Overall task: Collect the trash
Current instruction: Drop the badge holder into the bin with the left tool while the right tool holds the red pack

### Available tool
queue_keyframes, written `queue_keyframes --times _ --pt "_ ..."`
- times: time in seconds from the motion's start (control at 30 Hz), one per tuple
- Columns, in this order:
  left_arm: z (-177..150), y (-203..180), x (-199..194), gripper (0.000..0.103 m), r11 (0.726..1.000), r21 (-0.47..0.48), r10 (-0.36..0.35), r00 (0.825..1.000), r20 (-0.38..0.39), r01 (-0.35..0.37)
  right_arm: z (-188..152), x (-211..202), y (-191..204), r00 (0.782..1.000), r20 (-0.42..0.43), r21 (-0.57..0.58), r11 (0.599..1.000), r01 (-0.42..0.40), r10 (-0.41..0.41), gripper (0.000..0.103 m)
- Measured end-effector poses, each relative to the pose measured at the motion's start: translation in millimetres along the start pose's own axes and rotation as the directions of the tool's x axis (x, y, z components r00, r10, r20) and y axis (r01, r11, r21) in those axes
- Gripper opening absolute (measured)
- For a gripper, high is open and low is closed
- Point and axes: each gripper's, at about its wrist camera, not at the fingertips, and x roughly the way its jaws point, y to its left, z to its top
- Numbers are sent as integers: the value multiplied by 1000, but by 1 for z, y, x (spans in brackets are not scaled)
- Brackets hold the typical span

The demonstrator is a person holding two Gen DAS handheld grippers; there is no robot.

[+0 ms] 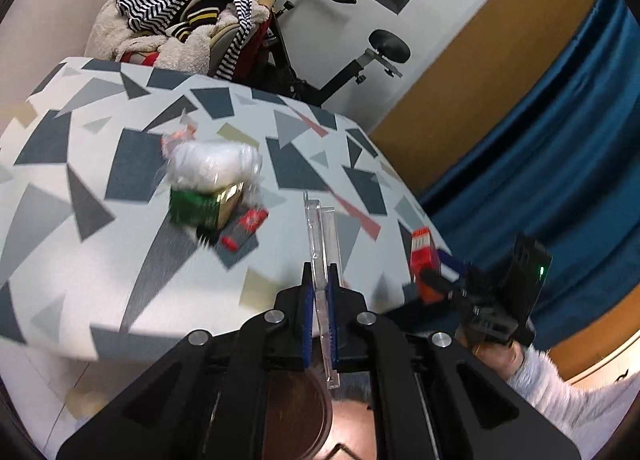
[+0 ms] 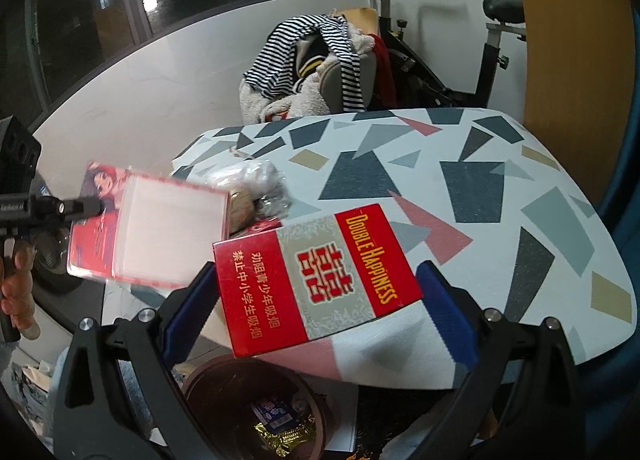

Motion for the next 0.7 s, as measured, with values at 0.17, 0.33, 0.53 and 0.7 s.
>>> queue_keyframes --times 0.17,0.33,0.53,0.7 --pt "-40 -1 -15 6 1000 21 -6 999 -34 7 -7 -7 18 1000 -3 -31 999 -14 14 95" --pt "-80 2 -16 7 999 45 5 995 -95 -1 -16 -10 32 1000 -12 -59 998 -27 27 95" --pt "-124 9 4 7 998 59 46 985 -169 -37 -25 -8 41 999 -29 -84 996 -32 30 95" --pt "-147 14 32 7 989 114 121 963 -240 -96 -32 -2 43 998 -53 -88 996 -33 28 95"
